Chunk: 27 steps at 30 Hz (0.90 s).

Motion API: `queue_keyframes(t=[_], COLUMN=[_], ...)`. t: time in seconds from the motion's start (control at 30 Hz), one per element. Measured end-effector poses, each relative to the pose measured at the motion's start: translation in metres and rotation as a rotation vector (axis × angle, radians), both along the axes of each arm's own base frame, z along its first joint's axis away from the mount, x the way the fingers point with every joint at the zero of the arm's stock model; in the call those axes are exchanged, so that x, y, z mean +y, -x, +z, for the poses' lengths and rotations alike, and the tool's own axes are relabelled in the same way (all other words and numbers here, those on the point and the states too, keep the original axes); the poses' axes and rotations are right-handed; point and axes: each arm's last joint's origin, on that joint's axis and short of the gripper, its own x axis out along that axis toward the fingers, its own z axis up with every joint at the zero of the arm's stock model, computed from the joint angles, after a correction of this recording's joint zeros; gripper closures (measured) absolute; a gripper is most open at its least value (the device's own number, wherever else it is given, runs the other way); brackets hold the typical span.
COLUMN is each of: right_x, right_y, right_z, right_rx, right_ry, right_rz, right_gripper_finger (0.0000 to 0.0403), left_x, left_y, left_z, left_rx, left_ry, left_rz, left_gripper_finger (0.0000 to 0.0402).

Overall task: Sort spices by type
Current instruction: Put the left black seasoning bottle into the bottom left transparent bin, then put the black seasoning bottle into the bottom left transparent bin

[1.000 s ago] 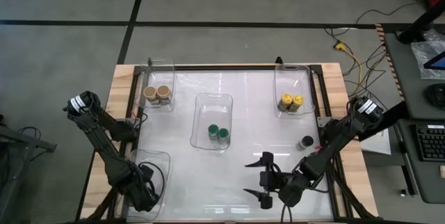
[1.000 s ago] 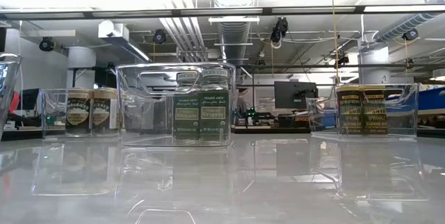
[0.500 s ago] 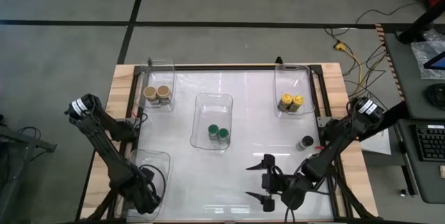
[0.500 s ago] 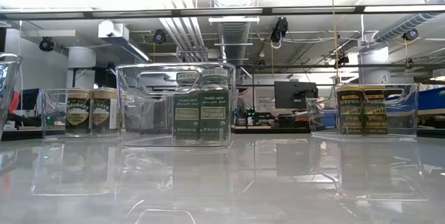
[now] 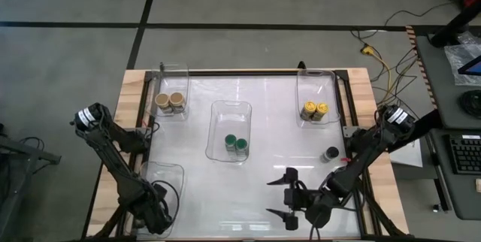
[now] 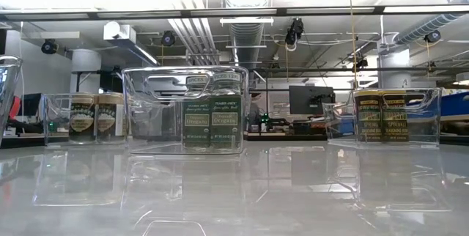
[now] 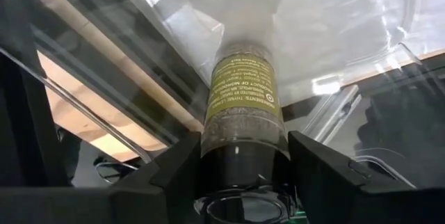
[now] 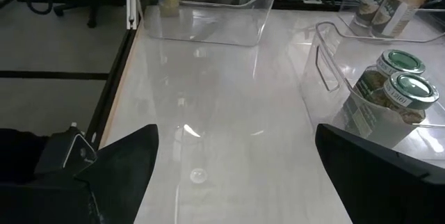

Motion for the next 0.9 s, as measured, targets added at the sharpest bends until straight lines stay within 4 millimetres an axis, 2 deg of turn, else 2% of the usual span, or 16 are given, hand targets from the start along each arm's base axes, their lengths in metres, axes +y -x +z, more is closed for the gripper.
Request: queue_keyframes(t=[0.57,0.9], right_x=[-0.0001,0.0004], right_y=[0.0021,0.0025], right_z=[-0.0023,-0.0023], right_rx=[0.014,0.014], right_ry=[-0.019,-0.02], right_rz=[-0.013,-0.012], right_gripper_finger=[0.0024,0.0024], left_x=[0.0014,0.0014], left_y=[-0.0002,-0.0001], left_z=[-0.0013,0.001], left_rx=[-0.037,-0.047], left_ry=[-0.021,-0.007], left_rz=[-0.017,-0.039], left_gripper_finger=[0.0113,0.0102])
